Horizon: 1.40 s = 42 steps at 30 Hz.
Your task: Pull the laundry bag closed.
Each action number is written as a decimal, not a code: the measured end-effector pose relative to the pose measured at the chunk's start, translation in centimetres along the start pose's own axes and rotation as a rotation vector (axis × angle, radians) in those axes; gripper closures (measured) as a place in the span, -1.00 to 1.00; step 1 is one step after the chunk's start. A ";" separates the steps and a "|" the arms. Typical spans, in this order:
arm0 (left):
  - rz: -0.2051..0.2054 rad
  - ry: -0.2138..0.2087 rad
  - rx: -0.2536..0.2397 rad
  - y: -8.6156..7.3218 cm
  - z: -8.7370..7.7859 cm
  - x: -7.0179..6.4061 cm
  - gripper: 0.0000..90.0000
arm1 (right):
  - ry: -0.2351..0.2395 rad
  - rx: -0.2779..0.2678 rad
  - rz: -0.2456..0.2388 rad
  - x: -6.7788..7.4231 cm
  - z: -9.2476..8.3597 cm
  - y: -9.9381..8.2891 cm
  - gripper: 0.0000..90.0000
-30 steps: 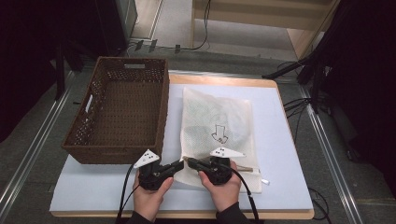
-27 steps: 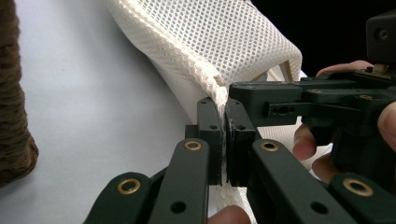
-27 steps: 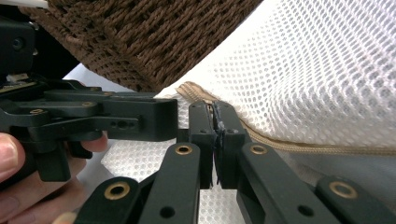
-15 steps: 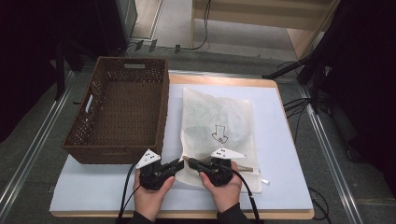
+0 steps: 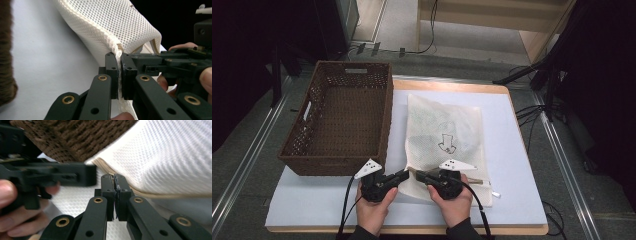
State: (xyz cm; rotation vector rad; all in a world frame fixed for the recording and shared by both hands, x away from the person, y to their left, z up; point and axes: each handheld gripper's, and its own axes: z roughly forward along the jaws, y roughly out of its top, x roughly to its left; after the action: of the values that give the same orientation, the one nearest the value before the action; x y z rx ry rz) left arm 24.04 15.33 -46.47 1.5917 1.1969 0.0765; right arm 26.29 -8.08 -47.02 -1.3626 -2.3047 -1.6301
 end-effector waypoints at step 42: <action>0.124 0.116 -0.014 -0.8 -0.7 -0.6 0.92 | -0.129 -0.033 -0.011 -3.7 -5.3 -1.8 0.96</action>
State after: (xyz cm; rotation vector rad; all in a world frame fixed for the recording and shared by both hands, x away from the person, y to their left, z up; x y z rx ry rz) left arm 22.85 15.36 -46.47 1.6664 1.1826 0.2597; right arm 25.05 -14.70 -47.69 -1.5075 -2.3676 -1.6368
